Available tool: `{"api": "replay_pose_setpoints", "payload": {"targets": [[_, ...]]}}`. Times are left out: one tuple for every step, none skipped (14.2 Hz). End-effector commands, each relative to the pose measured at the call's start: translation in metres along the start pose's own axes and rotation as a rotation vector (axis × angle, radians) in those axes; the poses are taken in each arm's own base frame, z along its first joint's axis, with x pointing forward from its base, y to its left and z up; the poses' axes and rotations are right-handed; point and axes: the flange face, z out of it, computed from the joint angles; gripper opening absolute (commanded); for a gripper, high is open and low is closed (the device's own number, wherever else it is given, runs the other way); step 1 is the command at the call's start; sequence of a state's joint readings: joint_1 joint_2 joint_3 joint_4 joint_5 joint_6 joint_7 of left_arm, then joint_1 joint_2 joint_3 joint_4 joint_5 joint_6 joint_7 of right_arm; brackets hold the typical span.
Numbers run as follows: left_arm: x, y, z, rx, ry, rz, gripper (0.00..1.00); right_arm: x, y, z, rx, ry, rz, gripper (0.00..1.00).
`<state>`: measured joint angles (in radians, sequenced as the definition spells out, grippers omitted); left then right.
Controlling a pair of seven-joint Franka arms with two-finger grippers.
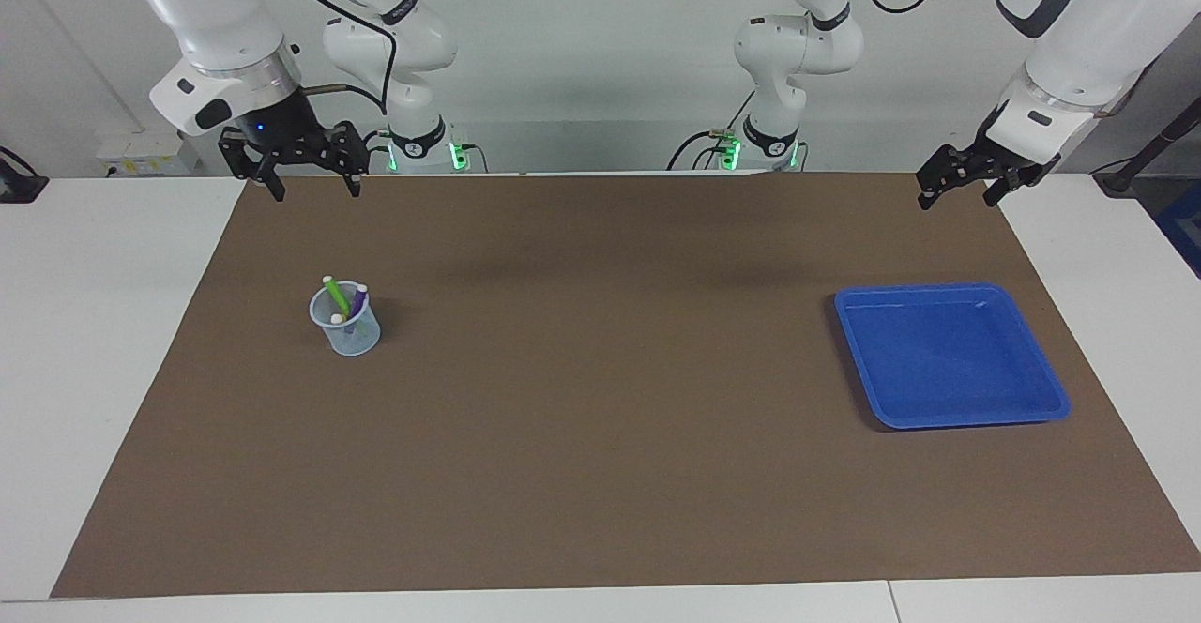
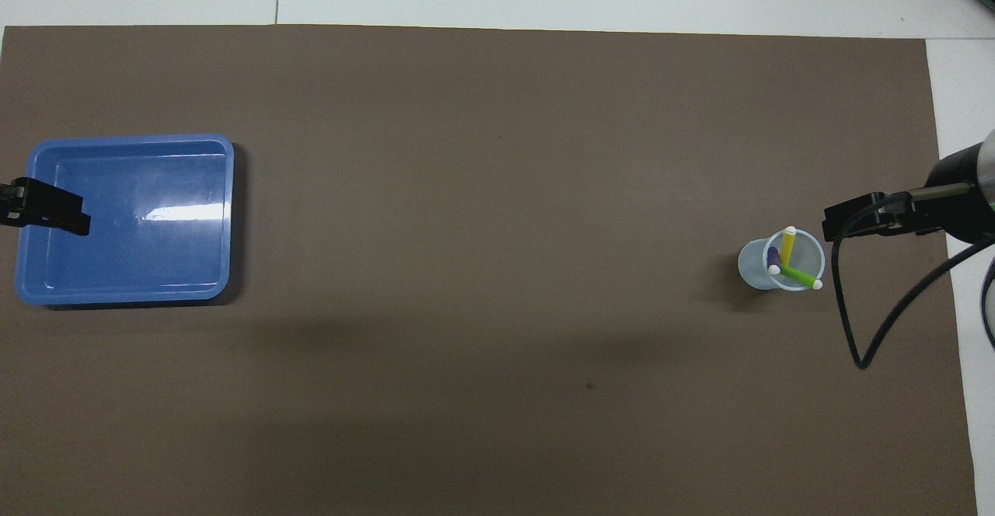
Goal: Right arm passes pens to left for tray arrangement
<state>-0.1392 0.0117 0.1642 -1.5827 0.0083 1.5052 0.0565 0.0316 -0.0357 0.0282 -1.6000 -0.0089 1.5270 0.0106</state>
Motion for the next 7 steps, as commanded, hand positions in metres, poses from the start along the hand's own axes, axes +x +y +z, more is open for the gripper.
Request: {"api": "replay_pose_setpoints", "payload": {"targets": [[-0.0029,0.0003,-0.0020,0.017,0.012,0.000,1.00,-0.0035,-0.0005,-0.0033,-0.012,-0.010,0.021,1.00],[-0.0029,0.0003,-0.0020,0.017,0.012,0.000,1.00,-0.0035,-0.0005,-0.0033,-0.012,-0.010,0.021,1.00],[-0.0029,0.0003,-0.0020,0.017,0.012,0.000,1.00,-0.0035,-0.0005,-0.0033,-0.012,-0.010,0.021,1.00],[-0.0029,0.0003,-0.0020,0.017,0.012,0.000,1.00,-0.0035,-0.0005,-0.0033,-0.012,-0.010,0.021,1.00],[-0.0029,0.0003,-0.0020,0.017,0.012,0.000,1.00,-0.0035,-0.0005,-0.0033,-0.012,-0.010,0.021,1.00],[-0.0032,-0.0047,-0.0020,0.016,0.011,-0.009,1.00,-0.0033,-0.0005,-0.0034,-0.012,-0.008,0.021,1.00],[-0.0033,-0.0064,-0.0020,0.016,0.011,-0.011,1.00,-0.0033,-0.0005,-0.0034,-0.012,-0.008,0.021,1.00]]}}
